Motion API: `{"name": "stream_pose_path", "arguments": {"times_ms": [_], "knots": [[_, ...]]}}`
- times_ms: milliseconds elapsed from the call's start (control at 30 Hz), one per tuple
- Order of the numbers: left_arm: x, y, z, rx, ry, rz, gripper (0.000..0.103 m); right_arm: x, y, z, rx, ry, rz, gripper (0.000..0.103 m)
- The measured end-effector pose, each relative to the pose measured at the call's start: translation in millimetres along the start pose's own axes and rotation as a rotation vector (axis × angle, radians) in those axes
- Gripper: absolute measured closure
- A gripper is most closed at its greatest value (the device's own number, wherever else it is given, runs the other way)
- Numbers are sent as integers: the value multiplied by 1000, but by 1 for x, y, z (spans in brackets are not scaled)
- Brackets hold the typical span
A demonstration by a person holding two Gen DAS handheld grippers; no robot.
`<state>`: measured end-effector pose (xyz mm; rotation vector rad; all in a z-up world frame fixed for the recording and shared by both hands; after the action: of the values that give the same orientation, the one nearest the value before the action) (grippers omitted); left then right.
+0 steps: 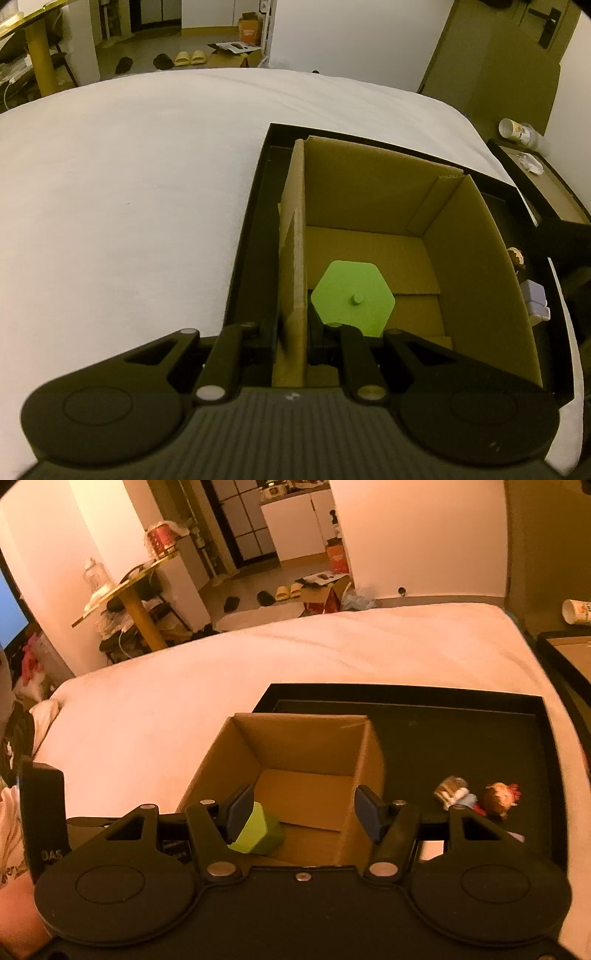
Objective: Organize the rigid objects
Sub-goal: 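Move the right tool back to the tray and grasp the pink hooded figure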
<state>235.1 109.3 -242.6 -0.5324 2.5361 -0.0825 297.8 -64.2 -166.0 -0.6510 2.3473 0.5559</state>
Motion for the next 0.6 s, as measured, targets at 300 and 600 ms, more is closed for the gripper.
{"name": "stream_pose_path", "arguments": {"times_ms": [300, 600], "knots": [[-1, 0, -1, -20, -4, -1, 91, 19, -29, -12, 89, 14, 20, 42], [-1, -3, -4, -35, -4, 8, 91, 54, -44, 5, 147, 100, 67, 43]]}}
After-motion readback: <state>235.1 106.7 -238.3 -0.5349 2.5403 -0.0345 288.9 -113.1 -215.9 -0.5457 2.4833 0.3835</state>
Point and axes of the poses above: each gripper's, at about its wrist camera, not at the fingertips, and z roughly the way its jaws point, y to its left, x to its underside, the point moved 6 cm from there along z, roughly the way its jaws point, and after that the axes turned 5 degrees about -z, right-handed, at the moved point
